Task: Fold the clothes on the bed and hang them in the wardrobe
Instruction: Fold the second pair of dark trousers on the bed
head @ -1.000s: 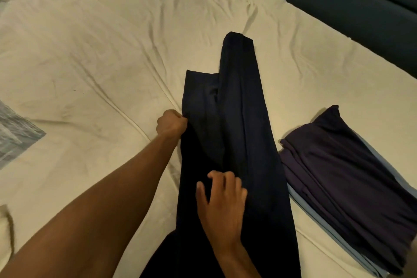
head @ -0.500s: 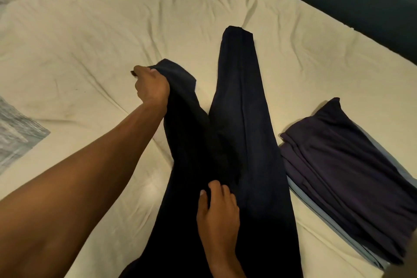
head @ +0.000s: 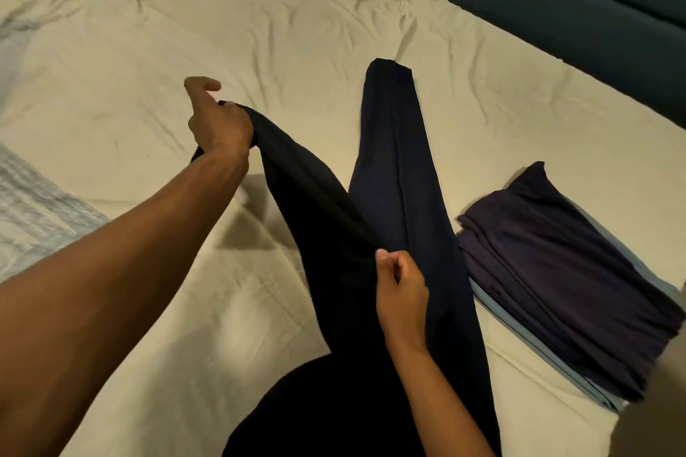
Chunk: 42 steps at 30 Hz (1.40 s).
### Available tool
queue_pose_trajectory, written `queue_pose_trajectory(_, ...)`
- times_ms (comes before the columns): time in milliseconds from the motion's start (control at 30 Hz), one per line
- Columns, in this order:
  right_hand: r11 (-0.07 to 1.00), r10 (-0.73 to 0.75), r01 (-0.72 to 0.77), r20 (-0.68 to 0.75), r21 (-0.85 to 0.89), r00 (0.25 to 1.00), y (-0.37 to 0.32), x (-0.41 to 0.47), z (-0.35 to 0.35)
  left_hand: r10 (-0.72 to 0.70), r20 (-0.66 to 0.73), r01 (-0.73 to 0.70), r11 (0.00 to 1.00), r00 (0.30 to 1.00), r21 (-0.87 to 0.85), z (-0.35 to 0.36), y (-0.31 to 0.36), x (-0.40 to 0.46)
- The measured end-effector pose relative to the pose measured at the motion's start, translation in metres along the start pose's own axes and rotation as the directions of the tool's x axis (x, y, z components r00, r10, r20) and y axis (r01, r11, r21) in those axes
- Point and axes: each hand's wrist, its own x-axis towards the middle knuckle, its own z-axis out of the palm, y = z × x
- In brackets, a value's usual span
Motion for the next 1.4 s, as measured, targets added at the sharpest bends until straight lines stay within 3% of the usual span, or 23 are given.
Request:
queue_pose_trajectory(67, 0.938, -0.076, 0.107, 0.104, -0.33, 0.992, -0.006, -0.012, -0.006, 0.07, 0.032, -0.072, 0.996, 0.997, 0.059, -0.012, 0.013, -0.001)
queue_pose_trajectory(133, 0.802, -0.082, 0.162, 0.163, -0.575, 0.983, -0.01, -0.028, -0.006, 0.154, 0.066, -0.161, 0.98, 0.986, 0.12, -0.025, 0.025, -0.006)
queue_pose_trajectory(233, 0.614, -0.121, 0.166, 0.116, -0.772, 0.986, 0.009, -0.052, 0.001, 0.235, 0.064, -0.242, 0.963, 0.97, 0.119, -0.04, 0.042, -0.016)
queue_pose_trajectory(300, 0.561, -0.123, 0.084, 0.017, -0.824, 0.992, 0.028, -0.073, 0.003, 0.251, 0.035, -0.253, 0.965, 0.967, 0.073, -0.051, 0.054, -0.025)
queue_pose_trajectory(333, 0.593, -0.105, 0.018, -0.055, -0.805, 0.993, 0.035, -0.085, 0.003, 0.247, 0.022, -0.248, 0.968, 0.969, 0.049, -0.055, 0.061, -0.028)
queue_pose_trajectory(400, 0.759, 0.008, -0.112, -0.163, -0.641, 0.987, 0.04, -0.116, 0.005, 0.253, 0.01, -0.253, 0.967, 0.967, 0.011, -0.065, 0.074, -0.037)
queue_pose_trajectory(467, 0.891, 0.128, -0.181, -0.152, -0.416, 0.98, 0.044, -0.149, 0.013, 0.284, 0.015, -0.284, 0.959, 0.959, -0.006, -0.074, 0.087, -0.048)
queue_pose_trajectory(500, 0.901, 0.183, -0.202, -0.085, -0.384, 0.979, 0.049, -0.162, 0.019, 0.295, 0.018, -0.295, 0.955, 0.955, -0.005, -0.077, 0.093, -0.053)
queue_pose_trajectory(567, 0.813, 0.285, -0.203, 0.067, -0.546, 0.956, 0.058, -0.184, 0.033, 0.312, 0.021, -0.312, 0.95, 0.95, -0.012, -0.083, 0.098, -0.063)
queue_pose_trajectory(633, 0.659, 0.328, -0.181, 0.062, -0.73, 0.943, 0.067, -0.186, 0.038, 0.339, 0.027, -0.338, 0.94, 0.94, -0.039, -0.087, 0.101, -0.072)
queue_pose_trajectory(700, 0.605, 0.312, -0.191, 0.01, -0.773, 0.95, 0.07, -0.173, 0.034, 0.379, 0.026, -0.377, 0.925, 0.925, -0.048, -0.093, 0.105, -0.077)
queue_pose_trajectory(833, 0.676, 0.243, -0.158, 0.015, -0.72, 0.97, 0.069, -0.161, 0.016, 0.437, 0.009, -0.437, 0.899, 0.899, -0.029, -0.115, 0.114, -0.078)
queue_pose_trajectory(1000, 0.889, 0.22, -0.312, -0.284, -0.334, 0.933, 0.045, -0.171, -0.02, 0.438, 0.044, -0.439, 0.899, 0.898, 0.004, -0.137, 0.109, -0.076)
queue_pose_trajectory(1133, 0.947, 0.184, -0.287, -0.485, -0.147, 0.855, 0.009, -0.14, -0.072, 0.494, 0.086, -0.502, 0.853, 0.865, 0.145, -0.153, 0.105, -0.077)
queue_pose_trajectory(1233, 0.93, 0.165, -0.291, -0.453, -0.223, 0.876, -0.027, -0.096, -0.119, 0.525, 0.082, -0.527, 0.812, 0.847, 0.249, -0.161, 0.101, -0.072)
queue_pose_trajectory(1400, 0.831, -0.026, -0.203, -0.399, -0.518, 0.916, -0.089, -0.03, -0.187, 0.542, 0.088, -0.531, 0.755, 0.836, 0.385, -0.155, 0.099, -0.055)
